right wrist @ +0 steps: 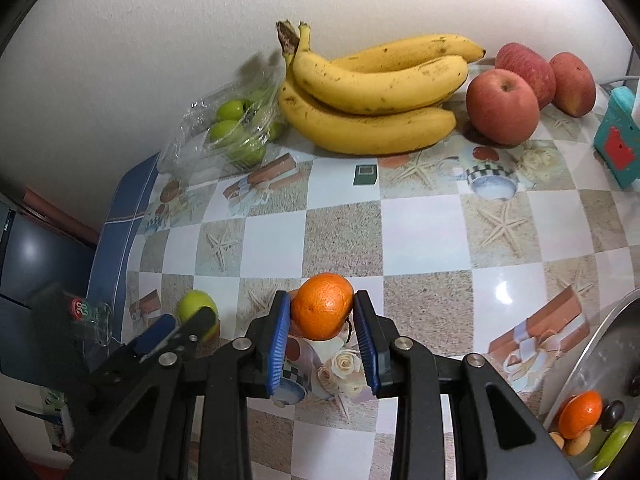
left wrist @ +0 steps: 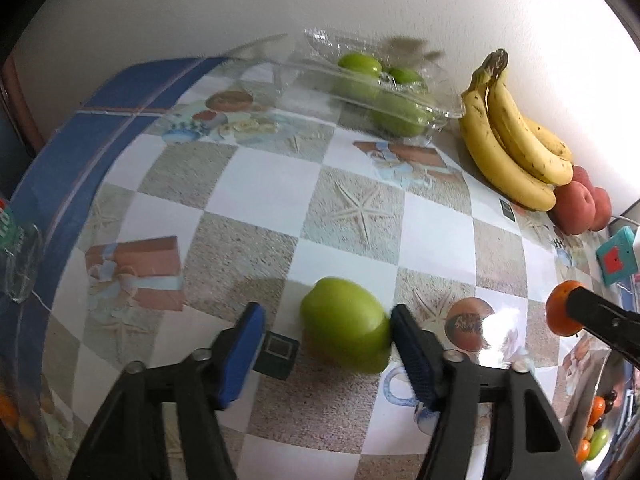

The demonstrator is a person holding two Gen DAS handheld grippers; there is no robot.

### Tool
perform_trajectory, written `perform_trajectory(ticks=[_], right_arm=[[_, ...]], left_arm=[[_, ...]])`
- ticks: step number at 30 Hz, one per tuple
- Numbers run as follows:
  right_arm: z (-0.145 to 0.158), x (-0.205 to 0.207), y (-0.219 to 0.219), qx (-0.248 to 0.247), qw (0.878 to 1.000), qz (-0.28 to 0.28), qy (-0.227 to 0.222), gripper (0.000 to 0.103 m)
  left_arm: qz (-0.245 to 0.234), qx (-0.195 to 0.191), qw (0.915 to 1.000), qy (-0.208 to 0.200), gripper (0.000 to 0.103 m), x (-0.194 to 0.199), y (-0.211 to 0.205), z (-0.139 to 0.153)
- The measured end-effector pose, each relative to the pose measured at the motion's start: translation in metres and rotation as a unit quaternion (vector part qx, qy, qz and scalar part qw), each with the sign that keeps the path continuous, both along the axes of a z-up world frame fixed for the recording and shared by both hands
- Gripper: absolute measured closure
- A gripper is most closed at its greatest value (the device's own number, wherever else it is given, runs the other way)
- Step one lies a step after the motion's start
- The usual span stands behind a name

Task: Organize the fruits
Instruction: 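Close the right gripper on the mandarin while the left gripper grasps the green pear, then carry the green pear and the mandarin over the steel basin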

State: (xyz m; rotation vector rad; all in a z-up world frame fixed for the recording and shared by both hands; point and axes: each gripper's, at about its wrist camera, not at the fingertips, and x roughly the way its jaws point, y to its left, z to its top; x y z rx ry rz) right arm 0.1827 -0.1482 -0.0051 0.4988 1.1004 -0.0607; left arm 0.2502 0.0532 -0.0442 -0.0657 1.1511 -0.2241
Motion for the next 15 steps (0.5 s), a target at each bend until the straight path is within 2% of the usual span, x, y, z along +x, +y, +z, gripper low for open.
perform_trajectory(ticks=[3, 15], right_arm=[[0.0041, -0.0019, -0.0027, -0.002, 1.000, -0.001, -0.003, 0.070], [0.0036, -0.0102, -0.0076, 0.005, 1.000, -0.011, -0.003, 0.070]], left_arm=[[-0.008, -0.016, 0.9998, 0.007, 0.052, -0.0001, -0.0022, -0.0023], [-0.004, 0.030, 0.9996, 0.000, 0.053, -0.0066, -0.0099, 0.0047]])
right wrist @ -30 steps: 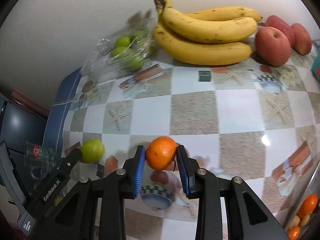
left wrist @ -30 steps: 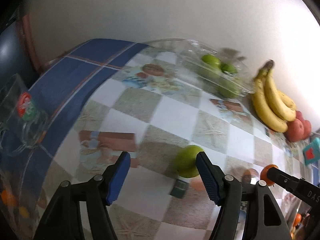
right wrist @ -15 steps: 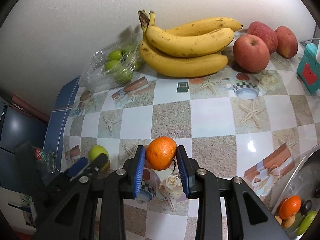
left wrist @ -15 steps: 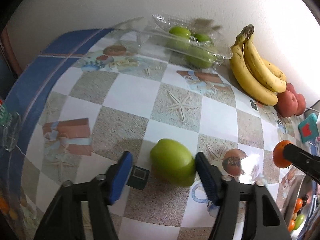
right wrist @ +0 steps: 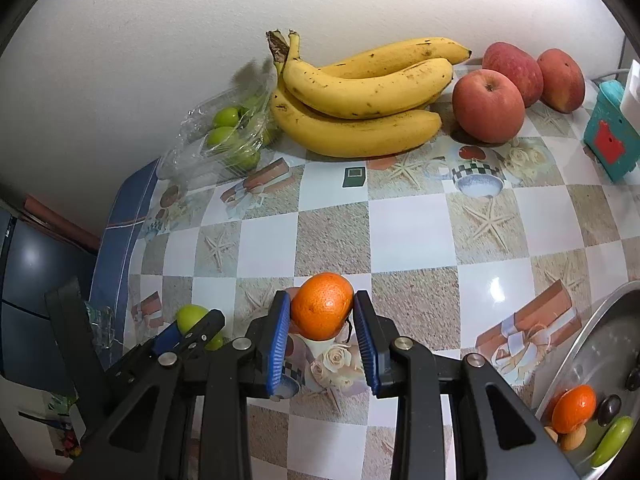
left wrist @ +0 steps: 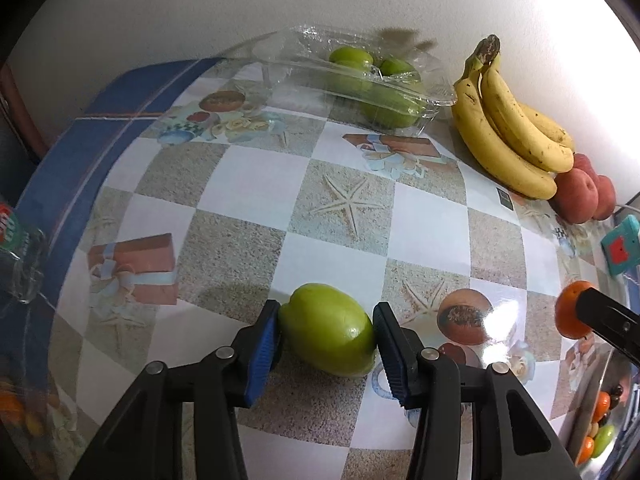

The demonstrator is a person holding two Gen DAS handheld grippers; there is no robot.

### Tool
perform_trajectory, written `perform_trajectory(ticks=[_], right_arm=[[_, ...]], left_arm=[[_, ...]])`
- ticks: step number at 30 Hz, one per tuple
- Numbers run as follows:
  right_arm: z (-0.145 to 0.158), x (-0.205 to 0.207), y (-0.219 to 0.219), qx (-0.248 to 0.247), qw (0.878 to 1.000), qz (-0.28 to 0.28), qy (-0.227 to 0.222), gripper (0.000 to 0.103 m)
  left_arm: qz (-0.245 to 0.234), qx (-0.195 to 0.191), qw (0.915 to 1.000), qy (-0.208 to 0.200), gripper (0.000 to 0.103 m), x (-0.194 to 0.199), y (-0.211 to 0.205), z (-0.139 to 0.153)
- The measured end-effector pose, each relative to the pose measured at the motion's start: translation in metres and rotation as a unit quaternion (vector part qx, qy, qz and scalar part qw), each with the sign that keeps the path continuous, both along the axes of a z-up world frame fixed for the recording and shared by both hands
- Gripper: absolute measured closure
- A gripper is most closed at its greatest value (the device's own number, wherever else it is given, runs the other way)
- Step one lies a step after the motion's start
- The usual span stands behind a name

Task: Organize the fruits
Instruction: 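Carry the green pear and the mandarin over the steel basin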

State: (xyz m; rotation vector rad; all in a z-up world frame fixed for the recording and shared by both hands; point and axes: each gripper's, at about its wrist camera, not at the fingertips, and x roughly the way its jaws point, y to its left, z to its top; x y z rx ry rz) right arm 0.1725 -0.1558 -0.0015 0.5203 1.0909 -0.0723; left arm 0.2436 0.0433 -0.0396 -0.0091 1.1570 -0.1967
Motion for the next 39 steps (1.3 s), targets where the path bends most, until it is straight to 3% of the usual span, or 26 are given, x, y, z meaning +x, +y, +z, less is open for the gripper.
perform_trajectory(ticks=[12, 25, 39], right_arm=[[0.024, -0.045, -0.019, 0.019, 0.999, -0.025, -0.013, 0.070], [0.062, -0.116, -0.048, -0.002, 0.998, -0.053, -0.030, 0.070], [0.056, -0.196, -0.073, -0.015, 0.995, -0.093, -0.029, 0.070]], left_arm=[[-0.019, 0.014, 0.9995, -0.021, 0.053, -0.027, -0.018, 0.040], [-0.048, 0.020, 0.9968, -0.060, 0.053, -0.081, -0.052, 0.094], [-0.097, 0.052, 0.9904, -0.083, 0.053, -0.150, -0.087, 0.099]])
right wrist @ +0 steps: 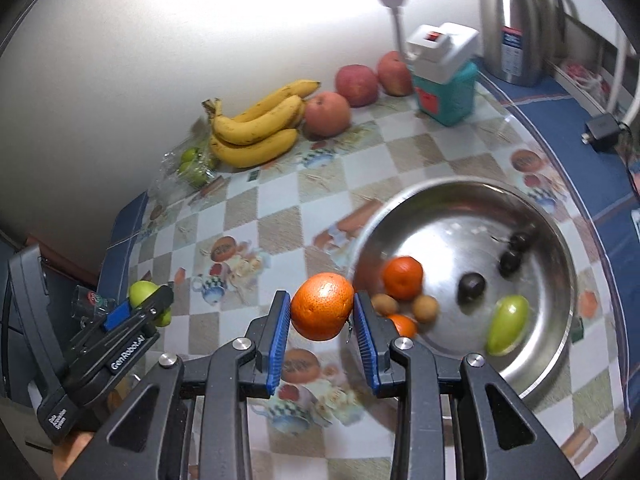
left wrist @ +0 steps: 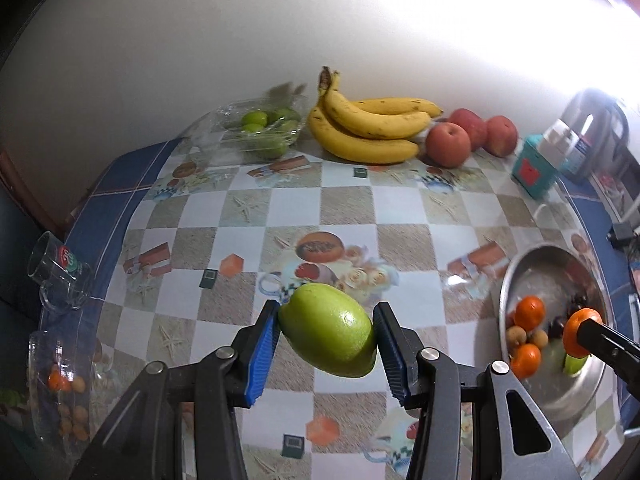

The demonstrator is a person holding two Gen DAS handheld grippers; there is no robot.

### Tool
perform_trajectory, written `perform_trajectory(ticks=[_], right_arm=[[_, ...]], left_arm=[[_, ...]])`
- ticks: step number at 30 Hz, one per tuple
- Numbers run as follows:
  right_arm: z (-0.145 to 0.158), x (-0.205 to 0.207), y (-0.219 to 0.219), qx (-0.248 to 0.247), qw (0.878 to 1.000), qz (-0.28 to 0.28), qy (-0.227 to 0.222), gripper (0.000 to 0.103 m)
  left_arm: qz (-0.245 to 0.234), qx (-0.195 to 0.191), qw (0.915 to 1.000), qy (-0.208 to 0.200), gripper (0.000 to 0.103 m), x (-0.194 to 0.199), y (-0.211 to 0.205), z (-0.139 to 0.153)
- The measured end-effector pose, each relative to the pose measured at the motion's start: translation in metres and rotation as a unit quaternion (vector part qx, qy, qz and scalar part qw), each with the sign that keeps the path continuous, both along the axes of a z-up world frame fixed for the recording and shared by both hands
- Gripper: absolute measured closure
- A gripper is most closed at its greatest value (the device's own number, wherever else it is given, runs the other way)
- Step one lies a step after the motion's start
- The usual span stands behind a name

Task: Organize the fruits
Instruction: 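Carry the green pear and the mandarin over the steel basin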

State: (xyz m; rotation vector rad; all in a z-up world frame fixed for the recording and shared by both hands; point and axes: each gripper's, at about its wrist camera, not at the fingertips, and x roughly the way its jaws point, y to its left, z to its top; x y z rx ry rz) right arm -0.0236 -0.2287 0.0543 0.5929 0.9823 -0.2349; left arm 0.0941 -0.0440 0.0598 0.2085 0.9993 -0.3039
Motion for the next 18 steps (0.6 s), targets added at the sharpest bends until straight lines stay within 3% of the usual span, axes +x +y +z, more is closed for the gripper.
perform_trajectory(ticks=[12, 18], right_arm=[[-0.031, -0.064, -0.031, -0.011, 0.999, -0.038, 0.037, 0.070], [-0.051, -0.092, -0.050, -0.001, 0.996, -0.062, 0.063, 0.070]], left_arm=[[-0.054, 0.010, 0.9985, -0.004, 0.053, -0.047, -0.045, -0.002], [-0.115, -0.028, 0.9919, 0.047, 0.053, -0.072, -0.080, -0.013]])
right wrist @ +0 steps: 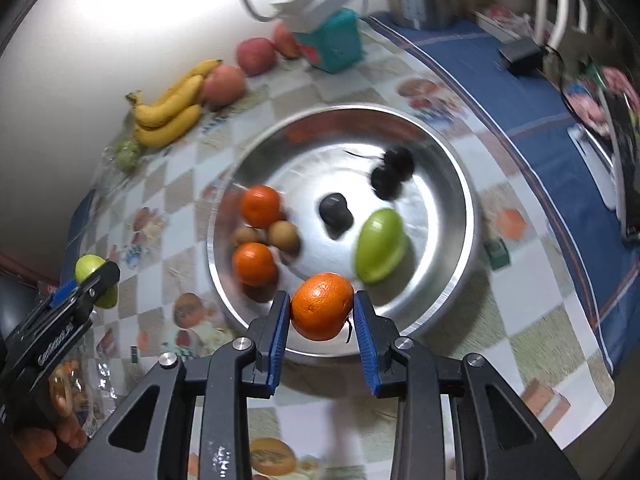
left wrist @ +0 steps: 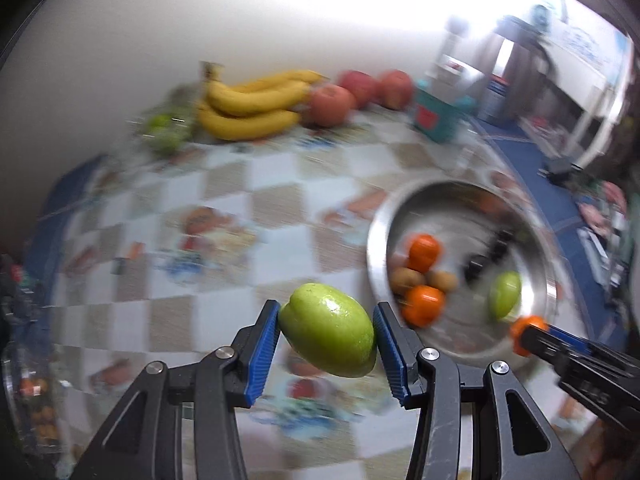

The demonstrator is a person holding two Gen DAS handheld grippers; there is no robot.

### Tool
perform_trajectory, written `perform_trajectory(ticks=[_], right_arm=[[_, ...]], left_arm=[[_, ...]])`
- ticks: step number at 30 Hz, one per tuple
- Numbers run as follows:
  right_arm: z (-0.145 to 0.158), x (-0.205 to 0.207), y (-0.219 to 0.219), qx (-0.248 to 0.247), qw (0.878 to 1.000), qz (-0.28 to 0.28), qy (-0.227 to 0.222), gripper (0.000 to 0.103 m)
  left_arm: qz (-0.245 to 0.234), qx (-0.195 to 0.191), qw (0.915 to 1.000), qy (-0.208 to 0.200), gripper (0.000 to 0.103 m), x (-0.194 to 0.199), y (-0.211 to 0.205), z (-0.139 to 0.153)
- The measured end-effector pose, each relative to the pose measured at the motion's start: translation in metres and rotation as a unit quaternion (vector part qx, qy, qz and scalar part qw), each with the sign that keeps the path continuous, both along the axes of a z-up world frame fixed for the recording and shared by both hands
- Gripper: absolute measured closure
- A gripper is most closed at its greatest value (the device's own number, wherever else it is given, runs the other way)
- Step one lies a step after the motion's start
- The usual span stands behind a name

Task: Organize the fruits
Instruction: 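Carry the green pear and the mandarin over the steel basin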

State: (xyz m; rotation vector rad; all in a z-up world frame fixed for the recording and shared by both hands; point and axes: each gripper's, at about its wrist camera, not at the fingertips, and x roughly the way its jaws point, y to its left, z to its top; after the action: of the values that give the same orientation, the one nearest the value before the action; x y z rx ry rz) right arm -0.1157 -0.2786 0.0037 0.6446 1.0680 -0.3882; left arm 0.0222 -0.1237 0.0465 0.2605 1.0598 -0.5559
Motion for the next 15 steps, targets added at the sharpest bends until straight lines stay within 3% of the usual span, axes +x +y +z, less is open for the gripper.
perform_trajectory(ticks=[7, 15], right_arm=[[-0.006, -0.008, -0.009, -0.001, 1.000, -0.004, 0.011, 0.069], [-0.017, -0.005, -0.008, 0.002, 1.000, 0.008, 0.025, 0.069]], left_arm=[[-0.059, -0.006, 0.9968, 0.052, 0.053, -0.022, -0.042, -0.020], [-0.074, -0.004, 0.9931, 0.091, 0.052, -0.025, -0.061, -0.042]])
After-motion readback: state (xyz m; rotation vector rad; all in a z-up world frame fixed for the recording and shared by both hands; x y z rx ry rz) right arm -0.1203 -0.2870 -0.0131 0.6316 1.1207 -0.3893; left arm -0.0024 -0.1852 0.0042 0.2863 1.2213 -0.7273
